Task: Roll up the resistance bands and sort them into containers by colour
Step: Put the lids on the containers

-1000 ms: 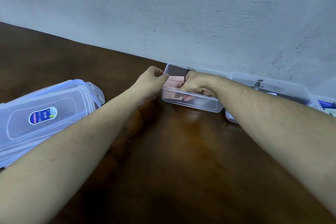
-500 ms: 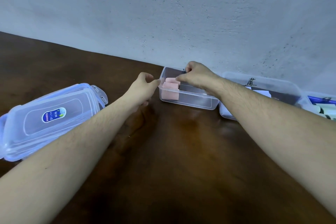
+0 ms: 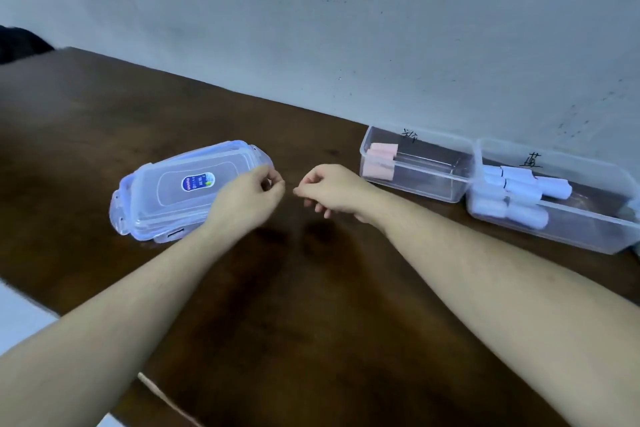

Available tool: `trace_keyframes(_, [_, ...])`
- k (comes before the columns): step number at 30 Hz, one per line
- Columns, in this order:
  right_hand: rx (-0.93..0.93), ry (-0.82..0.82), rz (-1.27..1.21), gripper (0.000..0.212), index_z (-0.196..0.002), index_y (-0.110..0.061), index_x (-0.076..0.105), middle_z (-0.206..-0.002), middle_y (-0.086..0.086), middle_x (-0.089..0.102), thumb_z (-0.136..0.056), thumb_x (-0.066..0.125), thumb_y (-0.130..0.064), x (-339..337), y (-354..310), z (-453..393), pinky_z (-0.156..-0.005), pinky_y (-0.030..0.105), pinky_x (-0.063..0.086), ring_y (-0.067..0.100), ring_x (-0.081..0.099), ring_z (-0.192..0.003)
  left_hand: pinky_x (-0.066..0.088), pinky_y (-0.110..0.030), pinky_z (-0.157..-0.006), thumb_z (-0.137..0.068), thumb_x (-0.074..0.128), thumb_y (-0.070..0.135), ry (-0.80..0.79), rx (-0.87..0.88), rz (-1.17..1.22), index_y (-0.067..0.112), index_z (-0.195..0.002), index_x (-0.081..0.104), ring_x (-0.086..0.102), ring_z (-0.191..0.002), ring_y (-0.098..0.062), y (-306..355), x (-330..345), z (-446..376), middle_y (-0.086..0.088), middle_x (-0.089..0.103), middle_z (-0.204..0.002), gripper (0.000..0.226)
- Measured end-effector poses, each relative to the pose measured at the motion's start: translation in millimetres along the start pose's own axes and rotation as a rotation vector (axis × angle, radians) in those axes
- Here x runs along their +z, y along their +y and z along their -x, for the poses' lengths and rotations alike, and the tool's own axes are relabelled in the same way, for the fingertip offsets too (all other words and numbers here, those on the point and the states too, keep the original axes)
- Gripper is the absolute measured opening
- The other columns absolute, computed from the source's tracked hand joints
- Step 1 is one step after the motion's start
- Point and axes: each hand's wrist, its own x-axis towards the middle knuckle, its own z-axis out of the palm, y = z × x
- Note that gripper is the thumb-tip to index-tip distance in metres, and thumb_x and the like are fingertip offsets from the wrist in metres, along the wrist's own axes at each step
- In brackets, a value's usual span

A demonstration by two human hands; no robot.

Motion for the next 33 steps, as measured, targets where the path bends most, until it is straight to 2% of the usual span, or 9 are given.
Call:
trace_keyframes(4, [0.018,-0.016,-0.009,0.023,-0.109,-0.023,0.059,-0.103,0.001,0.065,-0.091,0.067,-0.033,40.2,-19.4,-8.9,-0.074,0.033,0.06,0.016,0.063,-0.085,0.027,-0.045,-0.103,-0.087,0.062,0.04,0.225,0.076,-0.276,0.031,-0.104,0.064,0.038,-0.131,-0.024,-56.0,-19.1,16.0,0.007,0.055,-0.125,0.019])
trace_keyframes(9, [0.048,0.021,-0.102,0.038,-0.13,-0.022,0.05,-0.099,-0.007,0.054,-0.094,0.062,-0.026,66.2,-36.6,-16.8,-0.097,0.039,0.056,0.013,0.056,-0.087,0.01,-0.054,-0.118,-0.09,0.055,0.053,0.177,-0.294,-0.267,0.03,-0.129,0.048,0.014,-0.146,-0.043,-102.4,-42.1,18.7,-0.005,0.022,-0.159,0.046])
trace_keyframes(13, [0.085,0.038,-0.16,0.036,-0.127,-0.007,0.06,-0.12,0.014,0.061,-0.094,0.06,-0.022,75.7,-38.7,-22.0,-0.097,0.037,0.056,0.022,0.065,-0.106,0.022,-0.049,-0.115,-0.09,0.056,0.048,0.177,-0.326,-0.148,0.026,-0.13,0.05,0.025,-0.141,-0.038,-113.4,-52.9,17.6,-0.003,0.035,-0.149,0.046])
trace_keyframes(17, [0.067,0.08,-0.03,0.022,-0.105,-0.011,0.064,-0.086,0.005,0.057,-0.094,0.06,-0.03,74.8,-33.0,-24.0,-0.055,0.022,0.041,0.013,0.052,-0.068,0.033,-0.044,-0.107,-0.089,0.059,0.041,0.164,-0.285,-0.099,0.028,-0.125,0.053,0.041,-0.13,-0.031,-108.1,-54.3,21.8,0.002,0.042,-0.141,0.039])
trace_keyframes(20, [0.138,0.111,-0.091,0.032,-0.118,-0.017,0.058,-0.099,0.001,0.062,-0.098,0.057,-0.042,68.2,-23.7,-22.4,-0.059,0.021,0.05,0.014,0.06,-0.08,0.044,-0.038,-0.094,-0.09,0.061,0.037,0.198,-0.241,0.026,0.029,-0.12,0.056,0.054,-0.111,-0.024,-93.9,-52.2,26.0,0.004,0.044,-0.133,0.032])
trace_keyframes(23, [0.21,0.163,-0.198,0.039,-0.127,-0.02,0.048,-0.104,0.002,0.058,-0.099,0.056,-0.046,53.5,-10.6,-15.0,-0.066,0.024,0.061,0.02,0.065,-0.084,0.037,-0.026,-0.083,-0.092,0.061,0.03,0.229,-0.22,0.198,0.027,-0.115,0.059,0.051,-0.091,-0.007,-73.7,-43.8,25.8,0.007,0.043,-0.125,0.023])
trace_keyframes(27, [0.235,0.23,-0.328,0.038,-0.129,-0.021,0.047,-0.106,0.002,0.056,-0.1,0.055,-0.044,22.9,8.7,0.8,-0.06,0.022,0.058,0.019,0.061,-0.084,0.045,-0.028,-0.075,-0.09,0.063,0.025,0.314,-0.357,0.575,0.027,-0.106,0.06,0.055,-0.105,-0.017,-52.7,-29.9,20.7,-0.003,0.053,-0.125,0.016])
trace_keyframes(31, [0.18,0.32,-0.407,0.033,-0.128,-0.021,0.052,-0.104,0.004,0.057,-0.103,0.05,-0.042,-7.0,29.5,22.5,-0.056,0.02,0.051,0.015,0.054,-0.076,0.054,-0.038,-0.09,-0.088,0.07,0.016,0.305,-0.5,0.935,0.024,-0.112,0.058,0.061,-0.107,-0.021,-22.6,-17.7,15.8,-0.002,0.059,-0.116,0.029])
trace_keyframes(33, [0.15,0.381,-0.415,0.03,-0.126,-0.02,0.053,-0.099,0.005,0.057,-0.105,0.047,-0.04,-21.4,37.6,35.0,-0.056,0.023,0.05,0.015,0.052,-0.07,0.056,-0.029,-0.077,-0.088,0.07,0.01,0.261,-0.516,1.092,0.022,-0.121,0.057,0.065,-0.097,-0.015,-4.1,-10.8,15.4,-0.001,0.063,-0.115,0.037])
